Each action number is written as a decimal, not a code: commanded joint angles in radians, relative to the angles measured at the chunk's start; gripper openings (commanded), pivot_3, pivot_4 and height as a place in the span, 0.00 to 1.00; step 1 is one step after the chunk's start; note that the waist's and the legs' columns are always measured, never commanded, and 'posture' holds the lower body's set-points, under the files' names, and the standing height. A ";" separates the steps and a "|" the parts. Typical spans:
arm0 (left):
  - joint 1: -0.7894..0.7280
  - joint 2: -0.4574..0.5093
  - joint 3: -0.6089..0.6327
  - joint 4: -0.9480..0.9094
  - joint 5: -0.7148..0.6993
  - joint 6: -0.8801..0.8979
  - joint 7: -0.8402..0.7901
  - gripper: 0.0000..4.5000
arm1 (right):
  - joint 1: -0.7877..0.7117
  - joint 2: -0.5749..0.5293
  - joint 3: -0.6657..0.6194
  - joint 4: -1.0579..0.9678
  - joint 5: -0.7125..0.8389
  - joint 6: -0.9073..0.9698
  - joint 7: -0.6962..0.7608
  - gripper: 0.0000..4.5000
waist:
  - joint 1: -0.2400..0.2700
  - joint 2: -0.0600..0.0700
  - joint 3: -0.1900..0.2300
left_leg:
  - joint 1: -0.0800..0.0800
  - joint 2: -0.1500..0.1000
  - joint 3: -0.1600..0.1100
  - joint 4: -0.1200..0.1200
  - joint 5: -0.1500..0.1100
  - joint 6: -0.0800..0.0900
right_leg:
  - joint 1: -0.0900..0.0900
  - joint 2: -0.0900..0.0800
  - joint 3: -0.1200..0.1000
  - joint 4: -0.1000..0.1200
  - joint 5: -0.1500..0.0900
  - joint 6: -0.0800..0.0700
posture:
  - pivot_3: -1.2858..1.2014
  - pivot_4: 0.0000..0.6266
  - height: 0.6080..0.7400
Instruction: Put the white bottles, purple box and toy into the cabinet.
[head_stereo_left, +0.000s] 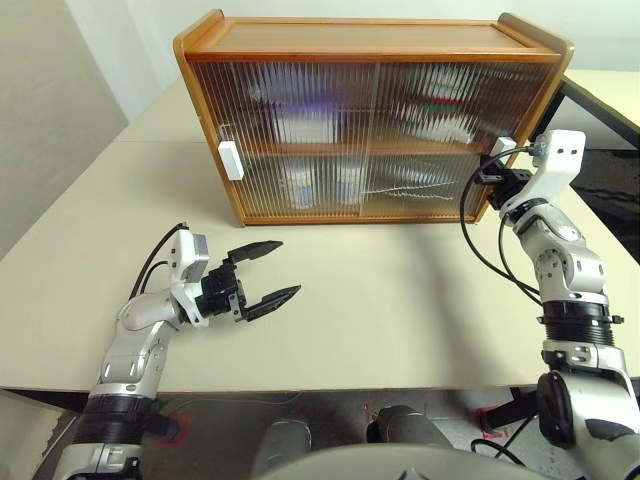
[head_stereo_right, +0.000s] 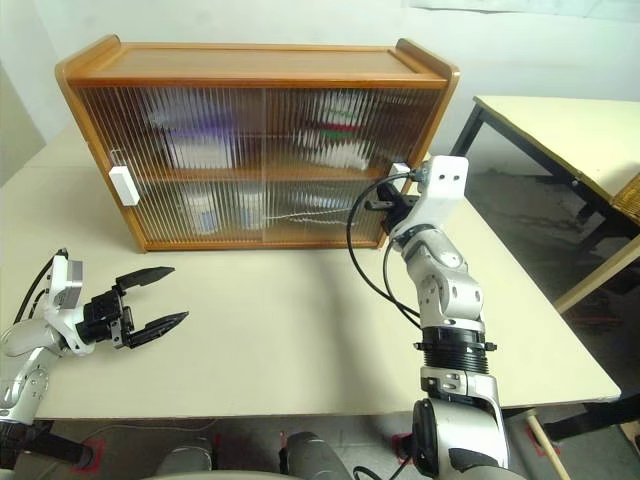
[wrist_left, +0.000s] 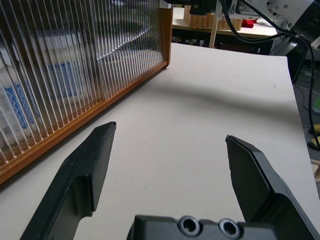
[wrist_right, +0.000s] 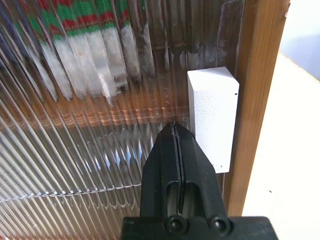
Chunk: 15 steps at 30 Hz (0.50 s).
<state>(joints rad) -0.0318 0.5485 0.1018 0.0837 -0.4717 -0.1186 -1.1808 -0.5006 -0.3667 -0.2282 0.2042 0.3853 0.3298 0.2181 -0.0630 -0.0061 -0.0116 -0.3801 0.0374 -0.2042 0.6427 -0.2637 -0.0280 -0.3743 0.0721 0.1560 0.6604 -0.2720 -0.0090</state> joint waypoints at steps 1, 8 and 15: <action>0.004 0.001 -0.001 0.008 0.002 0.005 0.000 1.00 | -0.006 -0.023 -0.049 0.031 0.013 0.021 0.014 0.01 | -0.001 0.000 0.000 | 0.000 0.000 0.000 0.000 0.000 0.000 | 0.000 0.000 0.000 0.000 0.000 0.000 | 0.45 0.01 1.00; 0.050 0.016 0.040 -0.008 -0.015 0.002 0.012 1.00 | 0.071 -0.017 0.017 -0.098 0.090 0.027 0.253 0.09 | -0.015 0.001 0.000 | -0.004 0.003 0.002 -0.004 0.000 0.000 | -0.002 0.005 -0.003 0.001 0.000 -0.002 | 0.47 0.00 1.00; 0.082 -0.008 0.138 0.030 -0.067 -0.016 0.058 1.00 | 0.246 -0.031 0.026 -0.227 0.196 0.030 0.501 0.61 | -0.017 0.001 0.000 | -0.001 0.002 0.010 -0.004 0.000 0.000 | 0.002 0.013 0.004 0.004 -0.008 0.024 | 0.47 0.01 1.00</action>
<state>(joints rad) 0.0347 0.5464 0.2131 0.0893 -0.5255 -0.1241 -1.1351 -0.2762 -0.3854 -0.2049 -0.0050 0.5519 0.3519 0.6733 -0.0801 -0.0056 -0.0114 -0.3810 0.0392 -0.1935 0.6403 -0.2639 -0.0279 -0.3703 0.0848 0.1619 0.6641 -0.2832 0.0195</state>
